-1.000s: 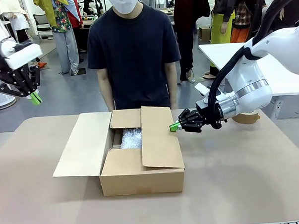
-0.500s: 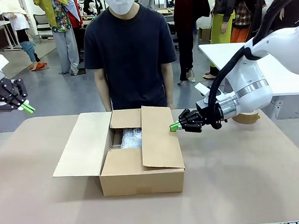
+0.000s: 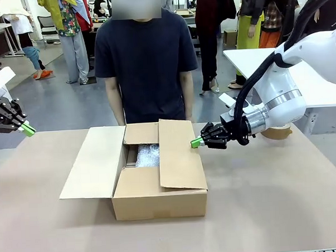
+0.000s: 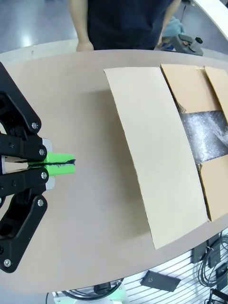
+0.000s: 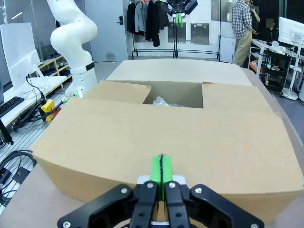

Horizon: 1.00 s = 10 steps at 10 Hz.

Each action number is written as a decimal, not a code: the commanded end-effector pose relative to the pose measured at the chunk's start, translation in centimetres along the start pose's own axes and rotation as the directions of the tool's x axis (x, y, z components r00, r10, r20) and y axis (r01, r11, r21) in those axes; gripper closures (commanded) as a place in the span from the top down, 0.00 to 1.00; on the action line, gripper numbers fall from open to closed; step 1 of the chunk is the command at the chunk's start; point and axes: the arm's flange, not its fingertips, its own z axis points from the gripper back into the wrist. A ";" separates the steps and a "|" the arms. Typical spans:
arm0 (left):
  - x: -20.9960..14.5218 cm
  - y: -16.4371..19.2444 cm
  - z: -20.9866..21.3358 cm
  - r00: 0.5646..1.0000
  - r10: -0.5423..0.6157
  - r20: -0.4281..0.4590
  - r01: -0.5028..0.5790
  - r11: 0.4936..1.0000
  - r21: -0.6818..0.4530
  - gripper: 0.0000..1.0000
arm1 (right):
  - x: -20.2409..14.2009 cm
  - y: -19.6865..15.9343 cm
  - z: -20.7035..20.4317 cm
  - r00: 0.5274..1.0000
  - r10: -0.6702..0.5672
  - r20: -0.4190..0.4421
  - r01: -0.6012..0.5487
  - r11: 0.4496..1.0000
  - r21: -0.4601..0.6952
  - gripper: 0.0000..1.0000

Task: Wrap the clocks to prevent damage.
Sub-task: Push the left (or right) flap of the Package Box to close it.

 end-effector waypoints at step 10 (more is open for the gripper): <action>-4.6 -3.0 -3.7 0.930 -0.022 0.366 -0.063 0.974 0.219 0.01 | -0.5 0.0 -0.2 1.000 -0.008 -0.008 0.008 1.000 -0.007 0.01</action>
